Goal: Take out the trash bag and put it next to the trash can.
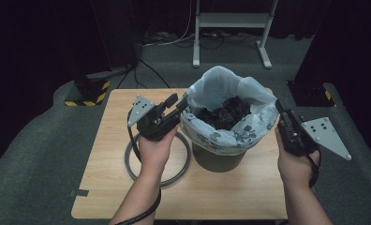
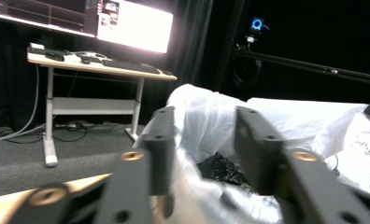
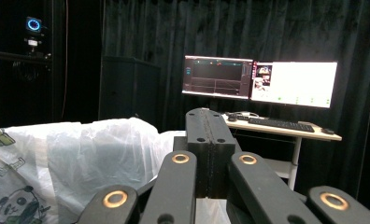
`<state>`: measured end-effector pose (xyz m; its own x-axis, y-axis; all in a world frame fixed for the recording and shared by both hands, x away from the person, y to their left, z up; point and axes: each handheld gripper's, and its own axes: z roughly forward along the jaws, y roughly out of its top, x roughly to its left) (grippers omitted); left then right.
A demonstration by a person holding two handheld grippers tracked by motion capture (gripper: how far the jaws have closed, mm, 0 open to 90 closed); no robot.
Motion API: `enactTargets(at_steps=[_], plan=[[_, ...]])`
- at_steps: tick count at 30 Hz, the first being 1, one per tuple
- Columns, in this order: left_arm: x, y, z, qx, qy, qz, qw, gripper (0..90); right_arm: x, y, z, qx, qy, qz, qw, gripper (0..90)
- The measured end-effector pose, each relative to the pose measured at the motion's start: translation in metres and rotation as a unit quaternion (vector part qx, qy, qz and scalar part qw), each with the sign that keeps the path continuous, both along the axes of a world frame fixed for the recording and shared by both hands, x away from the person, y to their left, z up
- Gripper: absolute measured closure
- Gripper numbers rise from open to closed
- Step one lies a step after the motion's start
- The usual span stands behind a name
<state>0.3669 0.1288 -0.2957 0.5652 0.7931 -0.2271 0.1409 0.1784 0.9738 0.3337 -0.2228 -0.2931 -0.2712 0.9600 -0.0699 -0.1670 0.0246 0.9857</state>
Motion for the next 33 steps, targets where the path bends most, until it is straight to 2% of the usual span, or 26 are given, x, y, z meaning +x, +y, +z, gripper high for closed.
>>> enactTargets(at_steps=[1, 3, 5, 7, 8, 9, 10, 11, 12, 13, 15, 16, 19, 20, 21, 24, 25, 26, 27, 28, 31, 32, 33], plan=[[0.003, -0.002, 0.002, 0.01, -0.001, 0.003, 0.9999, 51.2, 0.0, 0.0, 0.0, 0.0, 0.0, 0.0, 1.0, 90.0], [0.01, -0.006, 0.004, 0.034, 0.004, 0.018, 0.9993, 43.0, 0.0, 0.001, -0.001, -0.002, 0.0, 0.001, 1.0, 90.0], [0.021, -0.007, 0.002, 0.039, 0.034, 0.032, 0.9981, 37.9, 0.0, 0.001, -0.002, -0.001, 0.002, 0.001, 1.0, 90.0], [0.033, -0.006, -0.001, 0.037, 0.076, 0.033, 0.9959, 38.2, 0.0, 0.0, -0.004, -0.002, 0.002, 0.0, 1.0, 90.0], [0.037, -0.005, -0.004, 0.039, 0.095, 0.028, 0.9943, 45.9, 0.0, -0.001, -0.006, -0.002, 0.005, 0.0, 1.0, 90.0], [0.042, -0.004, -0.006, 0.043, 0.118, 0.025, 0.9918, 45.9, 0.0, -0.001, -0.006, -0.002, 0.005, 0.0, 1.0, 90.0], [0.045, -0.003, -0.009, 0.035, 0.133, 0.012, 0.9904, 51.2, 0.001, -0.001, -0.007, -0.003, 0.007, 0.001, 1.0, 90.0], [0.048, -0.003, -0.011, 0.032, 0.143, 0.005, 0.9892, 55.0, 0.002, -0.002, -0.008, -0.004, 0.009, 0.001, 1.0, 90.0], [0.05, -0.004, -0.013, 0.034, 0.147, 0.0, 0.9885, 63.9, 0.003, -0.003, -0.009, -0.003, 0.012, 0.001, 0.9999, 90.0], [0.05, -0.005, -0.013, 0.038, 0.141, 0.001, 0.9892, 70.1, 0.004, -0.003, -0.01, -0.003, 0.014, 0.0, 0.9999, 90.0], [0.047, -0.007, -0.011, 0.04, 0.125, 0.02, 0.9911, 79.8, 0.006, -0.004, -0.011, -0.002, 0.02, -0.001, 0.9998, 90.0], [0.046, -0.006, -0.01, 0.038, 0.119, 0.017, 0.9921, 89.5, 0.008, -0.004, -0.011, -0.003, 0.022, -0.003, 0.9997, 90.0], [0.043, -0.01, -0.007, 0.048, 0.097, 0.022, 0.9939, 89.7, 0.01, -0.005, -0.011, -0.001, 0.034, 0.0, 0.9994, 86.9], [0.041, -0.012, -0.007, 0.049, 0.088, 0.023, 0.9946, 89.8, 0.013, -0.006, -0.01, 0.002, 0.042, -0.001, 0.9991, 78.1], [0.041, -0.012, -0.007, 0.049, 0.088, 0.023, 0.9946, 89.8, 0.013, -0.006, -0.01, 0.002, 0.042, -0.001, 0.9991, 78.1], [0.039, -0.012, -0.008, 0.045, 0.08, 0.026, 0.9954, 89.7, 0.019, -0.007, -0.008, 0.009, 0.066, -0.003, 0.9978, 60.5], [0.039, -0.011, -0.008, 0.045, 0.077, 0.025, 0.9957, 89.8, 0.023, -0.007, -0.009, 0.009, 0.078, -0.008, 0.9969, 55.5], [0.038, -0.012, -0.009, 0.044, 0.075, 0.026, 0.9959, 89.8, 0.031, -0.009, -0.01, 0.018, 0.103, -0.019, 0.9943, 49.8], [0.038, -0.012, -0.009, 0.044, 0.072, 0.026, 0.9961, 89.8, 0.031, -0.009, -0.01, 0.018, 0.103, -0.019, 0.9943, 49.8], [0.038, -0.011, -0.009, 0.041, 0.07, 0.026, 0.9963, 89.8, 0.035, -0.01, -0.011, 0.021, 0.116, -0.016, 0.9929, 51.7], [0.037, -0.01, -0.011, 0.03, 0.066, 0.025, 0.9971, 89.8, 0.046, -0.01, -0.013, 0.008, 0.157, 0.003, 0.9876, 71.0], [0.037, -0.01, -0.011, 0.027, 0.061, 0.025, 0.9975, 89.8, 0.048, -0.009, -0.013, 0.004, 0.161, -0.001, 0.987, 82.8], [0.036, -0.01, -0.011, 0.024, 0.056, 0.026, 0.9978, 89.8, 0.048, -0.007, -0.013, 0.002, 0.155, -0.011, 0.9879, 89.3]])
